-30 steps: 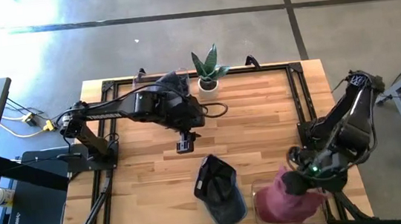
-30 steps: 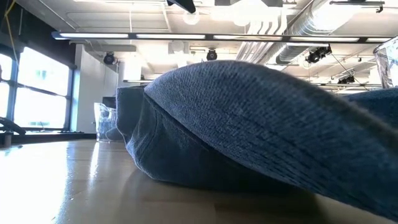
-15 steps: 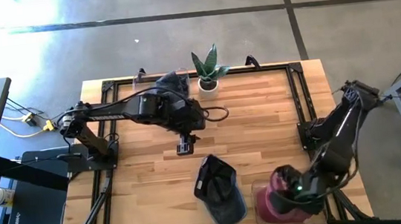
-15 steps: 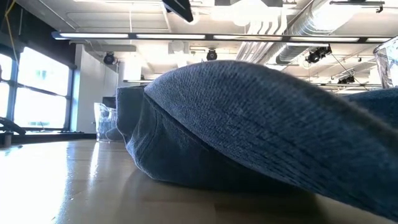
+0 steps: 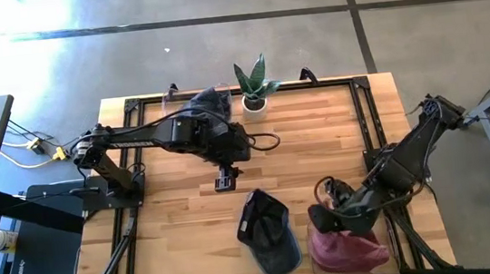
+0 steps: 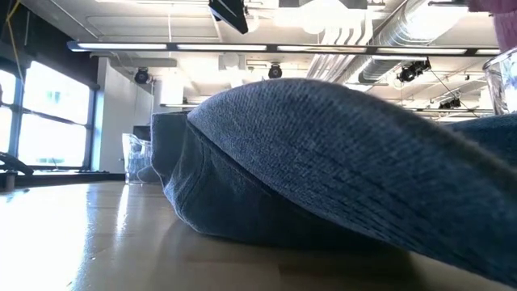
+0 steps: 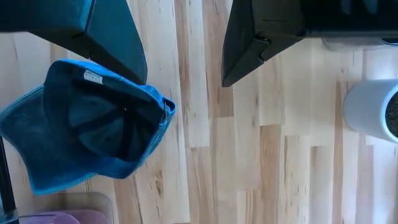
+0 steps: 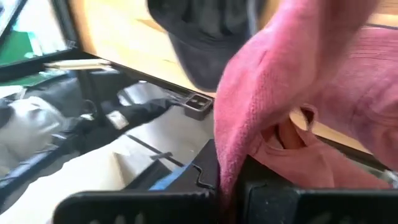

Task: Pick & Place hat
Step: Put the red cap into the bottom transparent bin

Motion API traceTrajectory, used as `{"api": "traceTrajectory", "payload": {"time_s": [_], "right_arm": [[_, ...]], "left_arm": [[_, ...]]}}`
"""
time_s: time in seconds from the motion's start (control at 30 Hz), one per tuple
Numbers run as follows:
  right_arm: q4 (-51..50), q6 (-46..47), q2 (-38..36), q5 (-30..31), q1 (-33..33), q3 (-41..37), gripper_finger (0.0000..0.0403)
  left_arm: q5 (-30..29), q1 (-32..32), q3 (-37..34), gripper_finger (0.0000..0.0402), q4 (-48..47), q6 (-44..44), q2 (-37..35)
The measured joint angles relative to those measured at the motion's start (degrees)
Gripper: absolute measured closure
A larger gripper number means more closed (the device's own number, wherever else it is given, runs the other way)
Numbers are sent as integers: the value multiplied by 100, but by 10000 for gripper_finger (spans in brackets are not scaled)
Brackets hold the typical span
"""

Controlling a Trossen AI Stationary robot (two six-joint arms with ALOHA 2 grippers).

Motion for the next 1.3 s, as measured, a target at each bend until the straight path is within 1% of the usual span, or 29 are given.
{"api": "traceTrajectory", "payload": {"time_s": [0.1, 0.2, 0.37, 0.53, 0.67, 0.77, 0.93, 1.03, 1.07, 1.13, 1.2, 1.23, 1.3], "right_arm": [[46, -8, 7, 32, -79, 31, 400], [-42, 96, 41, -83, -12, -33, 400], [-154, 452, 259, -794, 324, -194, 401], [-327, 582, 540, -1156, 634, -194, 395], [-552, 752, 665, -1802, 769, -199, 394], [-306, 729, 587, -1736, 682, -114, 399], [148, 553, 412, -1202, 293, 103, 393], [-51, 565, 370, -1324, 240, 108, 398], [-170, 600, 371, -1434, 251, 107, 399], [-376, 671, 374, -1628, 313, 101, 397], [-461, 687, 374, -1636, 383, 101, 393], [-474, 687, 374, -1624, 414, 101, 393], [-542, 685, 374, -1625, 477, 101, 395]], "left_arm": [[0, 0, 0, 200, 0, 0, 0], [0, 0, 0, 200, 1, 0, 0], [-3, 0, 0, 200, 4, 0, 0], [-18, 0, 0, 200, 26, 8, -2], [-13, 0, 0, 200, 32, 59, -2], [-4, 0, 0, 200, 31, 66, -4], [-14, 0, 0, 200, 102, 71, -4], [6, 0, 0, 200, 306, 77, -4], [88, -1, 0, 200, 391, 112, -4], [449, -45, 0, 200, 624, 189, -4], [847, -134, 0, 200, 1002, 314, -4], [1051, -220, -19, 200, 1254, 375, -6], [1579, -408, -202, 200, 2082, 484, -20]]}}
